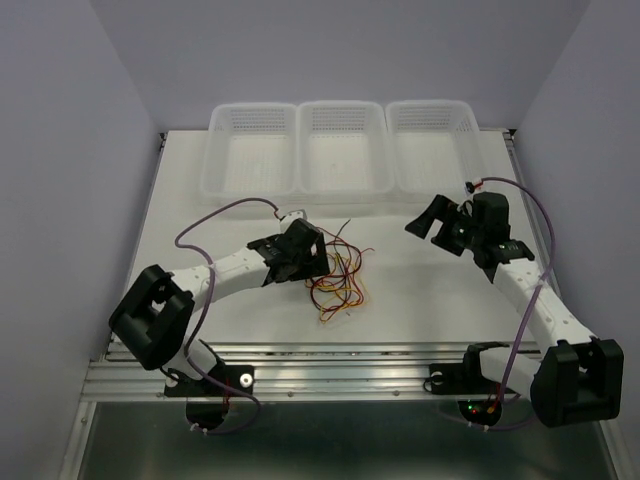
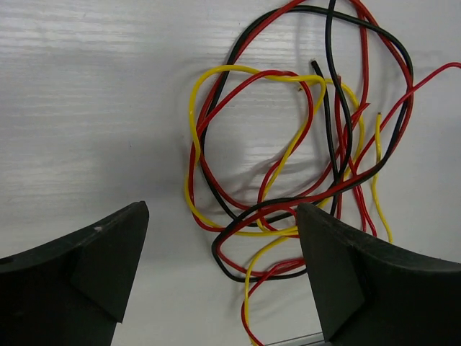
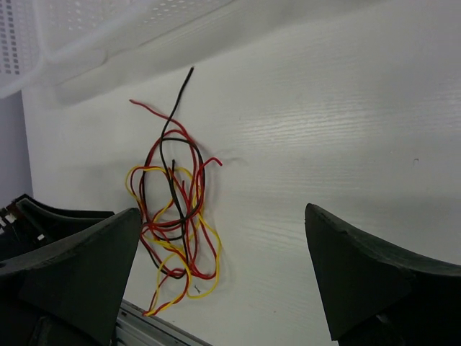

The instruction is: Untangle the cables

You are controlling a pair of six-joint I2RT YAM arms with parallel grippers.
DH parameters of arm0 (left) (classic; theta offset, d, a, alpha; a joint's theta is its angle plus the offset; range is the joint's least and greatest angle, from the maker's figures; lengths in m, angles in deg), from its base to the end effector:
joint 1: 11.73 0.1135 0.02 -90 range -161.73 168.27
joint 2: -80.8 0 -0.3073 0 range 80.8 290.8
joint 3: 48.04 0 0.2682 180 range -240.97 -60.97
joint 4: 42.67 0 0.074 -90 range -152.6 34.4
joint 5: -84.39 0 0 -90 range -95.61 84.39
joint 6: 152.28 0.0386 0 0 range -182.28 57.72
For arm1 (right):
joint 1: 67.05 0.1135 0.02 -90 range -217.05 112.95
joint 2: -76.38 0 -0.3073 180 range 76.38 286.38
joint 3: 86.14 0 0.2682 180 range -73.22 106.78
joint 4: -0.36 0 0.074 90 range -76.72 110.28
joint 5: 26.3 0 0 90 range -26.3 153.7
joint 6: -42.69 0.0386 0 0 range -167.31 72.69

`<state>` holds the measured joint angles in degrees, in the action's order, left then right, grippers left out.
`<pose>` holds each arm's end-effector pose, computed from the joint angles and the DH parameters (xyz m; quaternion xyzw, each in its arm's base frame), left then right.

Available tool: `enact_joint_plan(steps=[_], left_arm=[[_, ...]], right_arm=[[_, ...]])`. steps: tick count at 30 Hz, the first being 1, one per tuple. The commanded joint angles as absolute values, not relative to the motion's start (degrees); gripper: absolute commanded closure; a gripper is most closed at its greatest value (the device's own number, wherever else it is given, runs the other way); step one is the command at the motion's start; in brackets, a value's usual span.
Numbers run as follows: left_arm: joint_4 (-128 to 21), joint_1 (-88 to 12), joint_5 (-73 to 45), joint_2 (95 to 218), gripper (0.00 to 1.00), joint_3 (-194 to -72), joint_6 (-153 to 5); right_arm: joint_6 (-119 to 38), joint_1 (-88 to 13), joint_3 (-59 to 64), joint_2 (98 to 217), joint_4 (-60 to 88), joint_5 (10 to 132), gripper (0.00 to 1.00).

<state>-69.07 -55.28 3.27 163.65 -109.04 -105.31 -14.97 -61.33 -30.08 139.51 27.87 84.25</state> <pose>0.2254 -0.2061 0.2349 -0.0234 0.9317 -0.1909 0.3082 0.2354 0.0372 0.2921 0.1198 0.8668 0.2985 0.3810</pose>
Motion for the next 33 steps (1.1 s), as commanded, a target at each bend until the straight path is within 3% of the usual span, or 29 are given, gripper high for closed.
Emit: enact_joint_plan(steps=[1,8,10,11,12,19,25,29,33], left_arm=[[-67.81,-55.67,6.34,168.15,0.09,-113.17,-106.58],[-68.87,-56.73,6.78,177.29,0.37,-117.65,-108.07],[-69.57,-57.17,7.48,177.74,0.70,-118.44,-108.77],[-70.62,-57.52,8.53,177.92,0.93,-118.71,-109.04],[-71.50,-57.61,9.23,178.01,1.00,-119.06,-109.48],[-77.48,-60.15,16.44,174.06,1.00,-123.01,-111.94],[-77.49,-63.58,22.24,163.43,1.00,-129.42,-108.18],[-75.29,-64.11,20.67,156.84,1.00,-132.15,-104.21],[-74.32,-64.73,20.14,153.58,1.00,-133.65,-102.63]], right_arm=[[-16.11,-60.81,-30.94,137.47,24.10,83.47,0.00],[-17.60,-60.81,-32.26,135.09,26.02,81.72,0.00],[-17.78,-60.81,-32.35,135.00,26.46,81.80,0.00],[-17.69,-60.81,-32.44,134.92,26.55,81.98,0.00],[-17.69,-60.29,-32.61,134.91,26.55,82.07,0.00],[-19.18,-56.43,-33.67,135.00,25.50,84.26,0.00],[-19.01,-53.96,-34.46,134.21,22.96,84.26,0.00],[-17.78,-50.54,-35.60,135.53,19.53,86.90,0.00],[-14.97,-44.13,-35.34,139.65,16.81,81.20,0.00]])
